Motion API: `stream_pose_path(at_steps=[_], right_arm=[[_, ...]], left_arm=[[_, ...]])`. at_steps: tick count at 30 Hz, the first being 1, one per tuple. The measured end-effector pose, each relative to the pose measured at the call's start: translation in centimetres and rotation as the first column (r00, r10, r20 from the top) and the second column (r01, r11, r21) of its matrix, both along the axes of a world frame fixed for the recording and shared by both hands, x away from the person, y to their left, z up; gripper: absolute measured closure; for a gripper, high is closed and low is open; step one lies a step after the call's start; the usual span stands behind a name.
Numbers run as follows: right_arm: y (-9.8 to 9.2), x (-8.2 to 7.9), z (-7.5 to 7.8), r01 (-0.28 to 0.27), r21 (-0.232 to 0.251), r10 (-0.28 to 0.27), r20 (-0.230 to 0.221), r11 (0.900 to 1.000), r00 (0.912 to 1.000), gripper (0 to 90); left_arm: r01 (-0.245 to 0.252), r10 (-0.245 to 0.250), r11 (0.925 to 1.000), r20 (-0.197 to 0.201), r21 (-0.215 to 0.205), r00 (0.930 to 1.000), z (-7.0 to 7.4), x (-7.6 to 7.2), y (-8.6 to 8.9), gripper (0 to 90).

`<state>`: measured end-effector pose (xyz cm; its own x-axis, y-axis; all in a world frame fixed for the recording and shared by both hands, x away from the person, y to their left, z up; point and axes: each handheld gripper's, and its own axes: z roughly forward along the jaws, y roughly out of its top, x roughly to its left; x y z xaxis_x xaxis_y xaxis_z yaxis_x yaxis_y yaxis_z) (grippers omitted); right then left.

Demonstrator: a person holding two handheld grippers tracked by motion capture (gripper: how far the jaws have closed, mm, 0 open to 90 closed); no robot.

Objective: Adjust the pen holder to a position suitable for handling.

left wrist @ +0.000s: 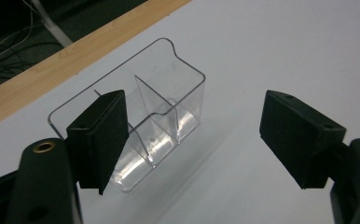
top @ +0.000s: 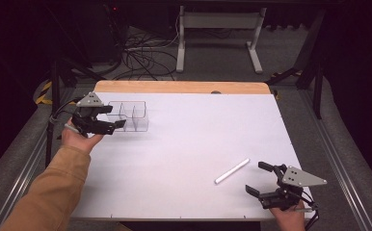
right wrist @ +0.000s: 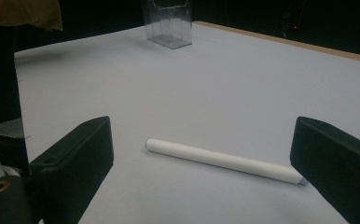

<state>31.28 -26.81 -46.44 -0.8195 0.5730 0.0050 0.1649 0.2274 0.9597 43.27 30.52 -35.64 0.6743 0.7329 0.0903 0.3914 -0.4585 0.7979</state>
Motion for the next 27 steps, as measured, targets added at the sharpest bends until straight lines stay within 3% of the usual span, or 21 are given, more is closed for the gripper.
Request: stream_pose_path(at_steps=[13, 14, 15, 17, 27], right_arm=[[-0.1, 0.0, 0.0, -0.003, 0.0, 0.003, -0.002, 1.0, 1.0, 6.5], [-0.1, 0.0, 0.0, -0.001, 0.0, 0.001, -0.004, 1.0, 1.0, 6.5], [-0.1, 0.0, 0.0, -0.003, 0.001, 0.003, -0.003, 1.0, 1.0, 6.5], [-0.1, 0.1, -0.1, -0.002, 0.004, 0.003, -0.006, 1.0, 1.0, 6.5], [-0.1, 0.1, -0.1, -0.003, 0.007, 0.003, -0.008, 1.0, 1.0, 6.5]], left_arm=[[-0.05, 0.055, 0.9954, -0.058, 0.082, 0.9968, -0.5, 2.6, -0.2, 32.7], [-0.051, 0.06, 0.9924, -0.078, 0.112, 0.9952, -0.7, 2.9, -0.3, 32.8], [-0.052, 0.062, 0.9893, -0.072, 0.136, 0.9955, -0.9, 3.1, -0.3, 33.0], [-0.051, 0.064, 0.9867, -0.079, 0.154, 0.9948, -0.9, 3.2, -0.4, 33.0], [-0.036, 0.052, 0.9834, -0.088, 0.178, 0.9948, -1.2, 3.8, -0.4, 34.6]])
